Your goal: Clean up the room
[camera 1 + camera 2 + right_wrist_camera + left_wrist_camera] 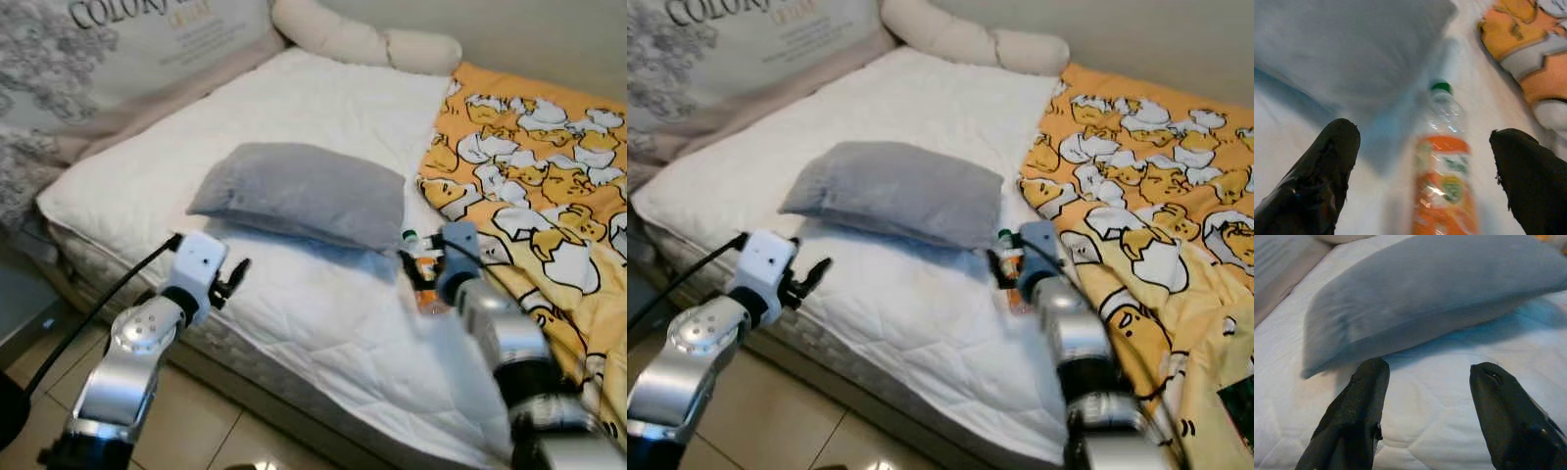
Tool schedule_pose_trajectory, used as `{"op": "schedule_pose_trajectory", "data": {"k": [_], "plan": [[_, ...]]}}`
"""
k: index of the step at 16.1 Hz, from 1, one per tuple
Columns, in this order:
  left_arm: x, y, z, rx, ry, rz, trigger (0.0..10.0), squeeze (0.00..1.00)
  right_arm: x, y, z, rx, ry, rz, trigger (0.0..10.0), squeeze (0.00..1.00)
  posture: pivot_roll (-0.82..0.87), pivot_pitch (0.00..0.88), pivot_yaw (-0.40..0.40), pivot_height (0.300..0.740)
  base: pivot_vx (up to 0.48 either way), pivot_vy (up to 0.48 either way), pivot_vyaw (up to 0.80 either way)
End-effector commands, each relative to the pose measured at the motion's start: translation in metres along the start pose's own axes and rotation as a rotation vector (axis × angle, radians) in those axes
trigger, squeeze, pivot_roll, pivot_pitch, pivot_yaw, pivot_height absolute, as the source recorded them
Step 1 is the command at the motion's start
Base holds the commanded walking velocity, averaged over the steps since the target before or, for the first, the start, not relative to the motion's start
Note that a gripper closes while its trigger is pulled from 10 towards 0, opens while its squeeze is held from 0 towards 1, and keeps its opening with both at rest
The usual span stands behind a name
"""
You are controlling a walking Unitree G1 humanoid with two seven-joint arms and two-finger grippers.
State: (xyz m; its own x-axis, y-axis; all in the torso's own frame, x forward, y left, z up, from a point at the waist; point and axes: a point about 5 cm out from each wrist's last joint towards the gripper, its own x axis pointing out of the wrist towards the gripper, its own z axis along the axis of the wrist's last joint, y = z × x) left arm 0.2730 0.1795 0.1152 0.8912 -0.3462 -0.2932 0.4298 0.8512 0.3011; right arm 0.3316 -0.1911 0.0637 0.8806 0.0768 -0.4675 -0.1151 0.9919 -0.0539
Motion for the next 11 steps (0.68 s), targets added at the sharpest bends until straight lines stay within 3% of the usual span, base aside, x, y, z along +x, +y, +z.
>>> {"op": "schedule_pose_trajectory", "data": {"k": [1, 3, 5, 6, 7, 9, 11], "plan": [[0.002, -0.003, 0.002, 0.017, 0.014, -0.068, 10.0, 0.16, 0.004, -0.005, -0.004, -0.027, 0.058, -0.025, 10.0, 1.00, 0.01, 0.000, -0.015, 0.740, 0.000, 0.000, 0.00], [0.000, -0.002, 0.004, 0.067, 0.046, -0.217, 10.0, 0.16, 0.010, -0.020, 0.001, -0.053, 0.138, -0.095, 10.0, 1.00, 0.01, 0.000, -0.003, 0.740, 0.000, 0.000, 0.00], [-0.004, -0.001, 0.007, 0.097, 0.067, -0.315, 10.0, 0.16, 0.013, -0.023, 0.000, 0.003, 0.191, -0.098, 10.0, 1.00, 0.02, 0.000, 0.004, 0.740, 0.000, 0.000, 0.00], [-0.005, 0.000, 0.009, 0.100, 0.068, -0.337, 10.0, 0.16, 0.014, -0.021, -0.001, 0.045, 0.201, -0.085, 10.0, 0.62, 0.03, 0.000, 0.006, 0.740, 0.000, 0.000, 0.00], [-0.005, 0.001, 0.011, 0.102, 0.069, -0.352, 10.0, 0.15, 0.014, -0.022, -0.002, 0.037, 0.206, -0.093, 10.0, 0.00, 0.05, 0.000, 0.009, 0.740, 0.000, 0.000, 0.00], [-0.010, 0.002, 0.012, 0.115, 0.090, -0.388, 10.0, 0.16, 0.015, -0.019, -0.005, 0.093, 0.209, -0.110, 10.0, 0.00, 0.09, 0.000, 0.017, 0.740, 0.000, 0.000, 0.00], [-0.014, 0.001, 0.013, 0.120, 0.102, -0.414, 10.0, 0.15, 0.014, -0.019, -0.011, 0.074, 0.235, -0.128, 10.0, 0.00, 0.11, 0.000, 0.020, 0.740, 0.000, 0.000, 0.00]]}}
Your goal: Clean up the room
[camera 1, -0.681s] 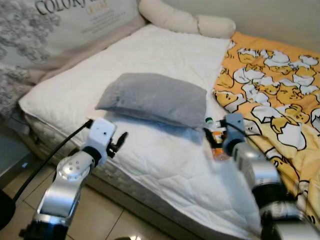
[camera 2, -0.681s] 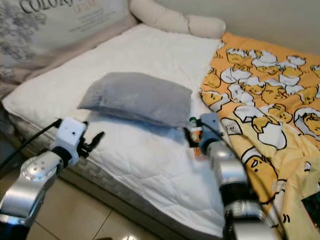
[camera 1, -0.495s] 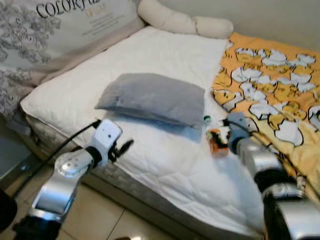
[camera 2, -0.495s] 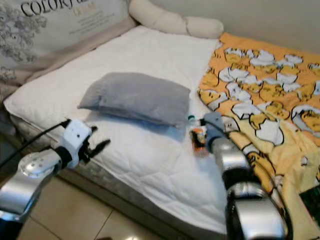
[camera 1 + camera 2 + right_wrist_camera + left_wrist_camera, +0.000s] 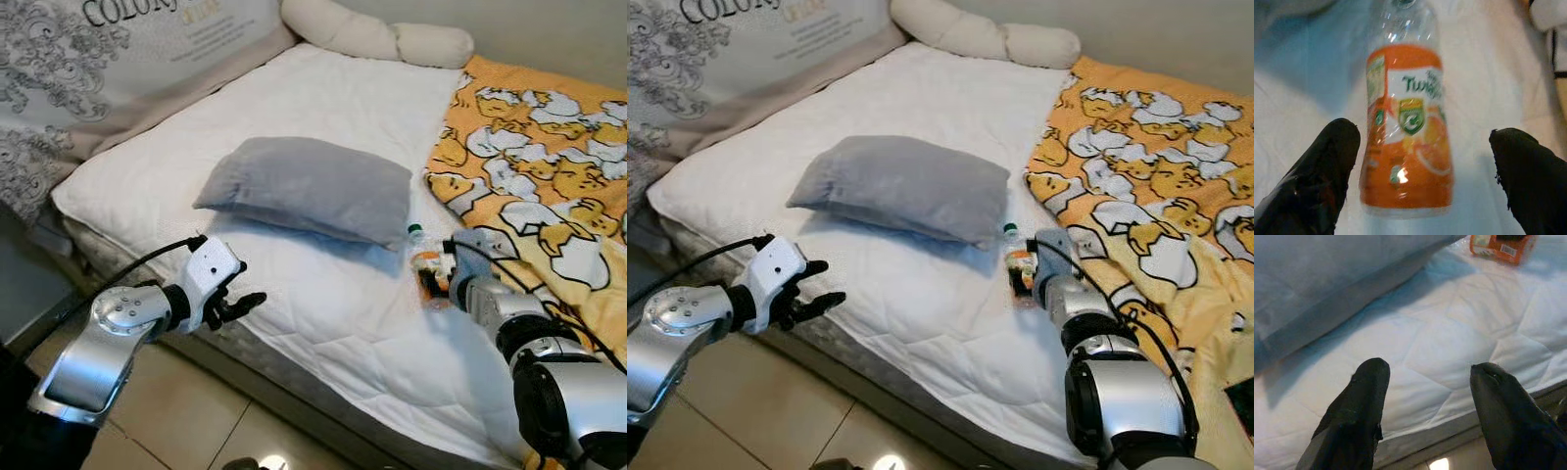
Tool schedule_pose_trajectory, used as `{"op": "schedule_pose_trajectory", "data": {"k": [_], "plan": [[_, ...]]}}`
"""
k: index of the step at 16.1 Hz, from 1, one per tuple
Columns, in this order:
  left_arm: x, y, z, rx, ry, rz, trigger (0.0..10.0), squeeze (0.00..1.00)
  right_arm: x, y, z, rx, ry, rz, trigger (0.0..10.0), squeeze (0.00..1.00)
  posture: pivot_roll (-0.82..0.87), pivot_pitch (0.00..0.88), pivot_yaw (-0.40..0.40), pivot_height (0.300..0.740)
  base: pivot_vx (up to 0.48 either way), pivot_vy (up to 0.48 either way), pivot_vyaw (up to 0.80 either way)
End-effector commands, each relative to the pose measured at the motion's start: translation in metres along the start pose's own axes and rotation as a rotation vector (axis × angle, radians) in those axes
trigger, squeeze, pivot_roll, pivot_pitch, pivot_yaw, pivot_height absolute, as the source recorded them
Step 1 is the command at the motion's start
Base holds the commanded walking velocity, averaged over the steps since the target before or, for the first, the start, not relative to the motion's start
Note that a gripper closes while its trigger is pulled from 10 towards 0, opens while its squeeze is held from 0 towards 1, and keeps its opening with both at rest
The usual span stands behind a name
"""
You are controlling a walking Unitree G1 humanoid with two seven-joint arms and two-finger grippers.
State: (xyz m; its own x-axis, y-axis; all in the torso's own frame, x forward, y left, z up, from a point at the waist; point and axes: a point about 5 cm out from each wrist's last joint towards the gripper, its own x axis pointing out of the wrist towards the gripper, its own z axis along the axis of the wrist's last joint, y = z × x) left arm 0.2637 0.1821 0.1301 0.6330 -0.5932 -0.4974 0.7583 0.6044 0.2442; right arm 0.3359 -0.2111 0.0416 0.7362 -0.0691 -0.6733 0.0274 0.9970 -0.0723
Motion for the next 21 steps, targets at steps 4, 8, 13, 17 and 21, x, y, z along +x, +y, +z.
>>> {"op": "schedule_pose_trajectory", "data": {"k": [4, 8, 13, 17, 21], "plan": [[-0.012, -0.009, 0.006, 0.004, 0.012, -0.052, 10.0, 0.15, 0.000, -0.001, 0.000, 0.037, -0.026, -0.020, 10.0, 0.00, 0.17, 0.000, 0.021, 0.740, 0.000, 0.000, 0.00], [-0.025, -0.011, 0.009, -0.010, 0.032, -0.055, 10.0, 0.15, 0.001, 0.000, -0.001, 0.040, -0.031, -0.021, 10.0, 0.00, 0.22, 0.050, 0.012, 0.740, 0.000, 0.000, 0.00], [-0.037, -0.024, 0.007, -0.035, 0.062, -0.079, 10.0, 0.16, 0.002, 0.001, -0.011, 0.023, -0.015, -0.055, 10.0, 0.00, 0.24, 0.123, 0.021, 0.740, 0.000, 0.000, 0.00], [-0.045, -0.030, 0.006, -0.047, 0.077, -0.089, 10.0, 0.15, 0.002, 0.000, -0.015, 0.027, -0.017, -0.063, 6.3, 0.00, 0.24, 0.130, 0.024, 0.740, 0.000, 0.000, 0.00], [-0.043, -0.034, 0.009, -0.051, 0.069, -0.113, 10.0, 0.15, 0.002, 0.000, -0.010, 0.062, -0.050, -0.054, 0.0, 0.00, 0.23, 0.103, 0.025, 0.740, 0.000, 0.000, 0.00]]}}
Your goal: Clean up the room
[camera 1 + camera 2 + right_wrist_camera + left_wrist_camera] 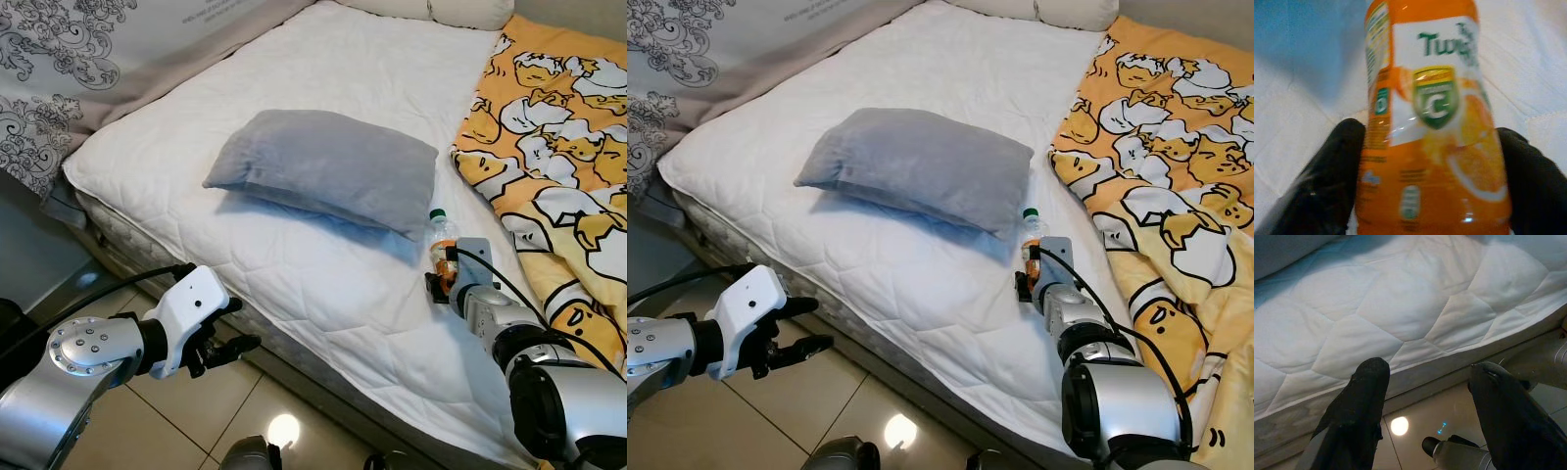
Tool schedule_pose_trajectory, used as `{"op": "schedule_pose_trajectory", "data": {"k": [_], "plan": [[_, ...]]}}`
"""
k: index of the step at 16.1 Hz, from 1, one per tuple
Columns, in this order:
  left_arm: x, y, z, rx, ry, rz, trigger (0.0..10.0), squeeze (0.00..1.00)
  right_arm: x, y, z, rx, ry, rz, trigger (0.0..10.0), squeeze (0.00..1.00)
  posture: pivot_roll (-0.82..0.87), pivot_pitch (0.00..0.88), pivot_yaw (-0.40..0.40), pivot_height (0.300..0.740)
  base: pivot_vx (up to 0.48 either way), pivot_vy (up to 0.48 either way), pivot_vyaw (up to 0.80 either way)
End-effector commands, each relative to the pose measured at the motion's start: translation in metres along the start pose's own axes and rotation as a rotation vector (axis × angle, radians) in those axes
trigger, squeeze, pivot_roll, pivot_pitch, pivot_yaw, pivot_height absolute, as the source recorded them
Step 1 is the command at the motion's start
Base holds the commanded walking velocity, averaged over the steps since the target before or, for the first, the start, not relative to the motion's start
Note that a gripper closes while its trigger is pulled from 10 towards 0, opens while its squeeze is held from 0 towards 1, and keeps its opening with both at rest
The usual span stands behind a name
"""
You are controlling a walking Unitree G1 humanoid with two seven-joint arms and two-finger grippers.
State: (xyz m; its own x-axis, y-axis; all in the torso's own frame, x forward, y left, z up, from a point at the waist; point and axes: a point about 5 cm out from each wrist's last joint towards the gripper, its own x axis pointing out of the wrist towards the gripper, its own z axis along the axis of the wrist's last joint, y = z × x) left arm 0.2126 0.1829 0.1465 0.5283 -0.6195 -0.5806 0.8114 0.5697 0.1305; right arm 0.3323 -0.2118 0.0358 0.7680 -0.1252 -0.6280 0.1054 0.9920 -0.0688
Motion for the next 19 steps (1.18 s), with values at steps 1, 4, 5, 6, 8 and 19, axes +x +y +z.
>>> {"op": "schedule_pose_trajectory", "data": {"k": [1, 4, 5, 6, 8, 19], "plan": [[-0.001, -0.001, 0.003, 0.011, -0.005, -0.002, 10.0, 0.16, 0.000, 0.001, -0.003, 0.012, 0.002, 0.004, 0.0, 0.00, 0.22, 0.087, 0.024, 0.740, 0.000, 0.000, 0.00], [0.002, -0.002, 0.002, 0.005, -0.013, 0.005, 10.0, 0.16, 0.000, 0.000, -0.002, 0.040, -0.008, -0.001, 0.0, 0.00, 0.20, 0.042, 0.018, 0.740, 0.000, 0.000, 0.00], [0.005, -0.002, 0.002, -0.003, -0.025, 0.017, 10.0, 0.15, 0.000, -0.003, 0.001, 0.108, -0.034, -0.018, 0.0, 0.00, 0.17, 0.002, 0.011, 0.740, 0.000, 0.000, 0.00], [0.008, -0.002, 0.002, -0.012, -0.040, 0.031, 10.0, 0.16, 0.000, -0.006, 0.002, 0.160, -0.058, -0.025, 0.0, 0.00, 0.15, 0.000, 0.007, 0.740, 0.000, 0.000, 0.00], [0.018, -0.002, -0.001, -0.044, -0.072, 0.067, 10.0, 0.15, -0.001, -0.014, -0.003, 0.217, -0.092, -0.017, 0.0, 0.00, 0.09, 0.000, 0.007, 0.740, 0.000, 0.000, 0.00], [0.040, 0.029, -0.003, -0.248, -0.228, 0.666, 10.0, 0.13, -0.064, -0.010, 0.044, 0.322, -0.700, 0.118, 10.0, 0.00, -0.07, 0.000, 0.028, 0.740, 0.000, 0.000, 0.15]]}}
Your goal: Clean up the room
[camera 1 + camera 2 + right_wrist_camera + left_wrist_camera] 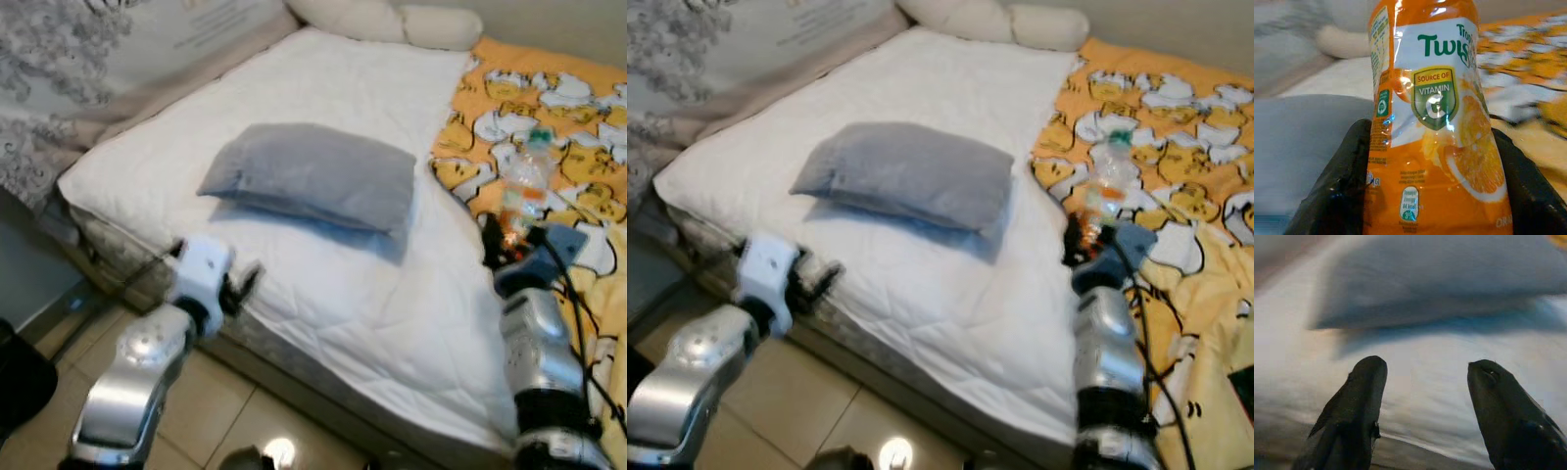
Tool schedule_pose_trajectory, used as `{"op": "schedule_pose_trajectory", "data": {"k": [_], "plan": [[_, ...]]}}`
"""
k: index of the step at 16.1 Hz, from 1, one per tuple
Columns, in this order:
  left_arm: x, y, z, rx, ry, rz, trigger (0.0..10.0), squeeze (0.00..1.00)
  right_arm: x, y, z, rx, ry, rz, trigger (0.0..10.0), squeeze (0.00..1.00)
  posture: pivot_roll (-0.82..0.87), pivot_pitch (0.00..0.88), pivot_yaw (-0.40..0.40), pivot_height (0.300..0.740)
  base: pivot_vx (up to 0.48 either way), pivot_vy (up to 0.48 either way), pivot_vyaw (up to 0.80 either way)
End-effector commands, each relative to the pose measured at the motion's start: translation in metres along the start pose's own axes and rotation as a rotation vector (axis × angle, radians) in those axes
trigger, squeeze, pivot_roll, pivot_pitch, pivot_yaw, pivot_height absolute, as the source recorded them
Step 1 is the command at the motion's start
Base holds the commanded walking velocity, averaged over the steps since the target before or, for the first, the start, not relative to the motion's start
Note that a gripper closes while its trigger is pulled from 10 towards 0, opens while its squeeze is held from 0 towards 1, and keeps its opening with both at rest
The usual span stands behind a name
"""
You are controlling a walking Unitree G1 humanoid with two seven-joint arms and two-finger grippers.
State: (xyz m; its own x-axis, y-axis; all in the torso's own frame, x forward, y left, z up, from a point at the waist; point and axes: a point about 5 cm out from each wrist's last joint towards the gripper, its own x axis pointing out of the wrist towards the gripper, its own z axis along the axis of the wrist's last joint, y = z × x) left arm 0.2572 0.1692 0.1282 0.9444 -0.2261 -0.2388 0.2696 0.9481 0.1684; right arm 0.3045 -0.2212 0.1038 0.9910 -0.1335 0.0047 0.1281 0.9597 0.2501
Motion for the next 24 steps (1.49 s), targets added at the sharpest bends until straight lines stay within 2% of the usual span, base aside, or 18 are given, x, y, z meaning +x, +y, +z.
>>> {"op": "schedule_pose_trajectory", "data": {"k": [1, 2, 4, 5, 9, 10, 11, 13, 15, 17, 21, 24], "plan": [[-0.003, 0.007, 0.000, -0.020, -0.028, 0.070, 10.0, 0.13, -0.002, 0.026, 0.004, -0.004, 0.015, 0.127, 10.0, 0.00, -0.06, 0.000, 0.017, 0.740, 0.000, 0.000, 0.80], [-0.003, 0.007, 0.002, -0.025, -0.044, 0.090, 10.0, 0.13, -0.007, 0.035, 0.001, -0.016, 0.060, 0.186, 10.0, 0.00, -0.05, 0.000, 0.013, 0.740, 0.000, 0.000, 0.80], [-0.005, 0.008, -0.004, 0.022, -0.005, 0.120, 10.0, 0.13, -0.019, 0.040, -0.018, -0.039, 0.167, 0.211, 10.0, 0.00, -0.03, 0.000, 0.013, 0.740, 0.000, 0.000, 0.80], [-0.007, 0.009, -0.010, 0.063, 0.022, 0.131, 10.0, 0.13, -0.025, 0.045, -0.026, -0.002, 0.203, 0.222, 10.0, 0.00, -0.02, 0.000, 0.000, 0.740, 0.000, 0.000, 0.80], [-0.006, 0.018, -0.014, 0.049, 0.044, 0.208, 10.0, 0.13, -0.033, 0.058, -0.030, -0.006, 0.249, 0.235, 10.0, 0.00, -0.03, 0.000, 0.002, 0.740, 0.000, 0.000, 0.80], [-0.004, 0.017, -0.015, 0.041, 0.046, 0.197, 10.0, 0.14, -0.036, 0.058, -0.031, -0.004, 0.258, 0.233, 10.0, 0.00, -0.04, 0.000, 0.014, 0.740, 0.000, 0.000, 0.80], [-0.002, 0.016, -0.014, 0.046, 0.046, 0.189, 10.0, 0.13, -0.037, 0.057, -0.032, 0.000, 0.264, 0.231, 10.0, 0.00, -0.04, 0.000, 0.016, 0.740, 0.000, 0.000, 0.80], [0.000, 0.019, -0.008, 0.086, 0.019, 0.201, 10.0, 0.14, -0.029, 0.057, -0.030, 0.015, 0.266, 0.202, 10.0, 0.00, -0.02, 0.000, 0.011, 0.740, 0.000, 0.000, 0.80], [-0.001, 0.022, -0.008, 0.080, 0.023, 0.221, 10.0, 0.15, -0.029, 0.062, -0.033, 0.028, 0.308, 0.233, 10.0, 0.00, -0.01, 0.000, 0.016, 0.740, 0.000, 0.000, 0.80], [-0.002, 0.023, -0.010, 0.078, 0.021, 0.224, 10.0, 0.15, -0.032, 0.059, -0.042, 0.005, 0.372, 0.224, 10.0, 0.00, -0.01, 0.000, 0.013, 0.740, 0.000, 0.000, 0.80], [-0.004, 0.026, -0.010, 0.060, 0.011, 0.235, 10.0, 0.16, -0.033, 0.066, -0.044, -0.016, 0.380, 0.271, 10.0, 0.00, 0.00, 0.000, 0.009, 0.740, 0.000, 0.000, 0.80], [-0.004, 0.027, -0.009, 0.056, 0.003, 0.232, 10.0, 0.16, -0.033, 0.067, -0.048, -0.020, 0.410, 0.271, 10.0, 0.00, 0.00, 0.000, 0.018, 0.740, 0.299, 0.000, 0.80]]}}
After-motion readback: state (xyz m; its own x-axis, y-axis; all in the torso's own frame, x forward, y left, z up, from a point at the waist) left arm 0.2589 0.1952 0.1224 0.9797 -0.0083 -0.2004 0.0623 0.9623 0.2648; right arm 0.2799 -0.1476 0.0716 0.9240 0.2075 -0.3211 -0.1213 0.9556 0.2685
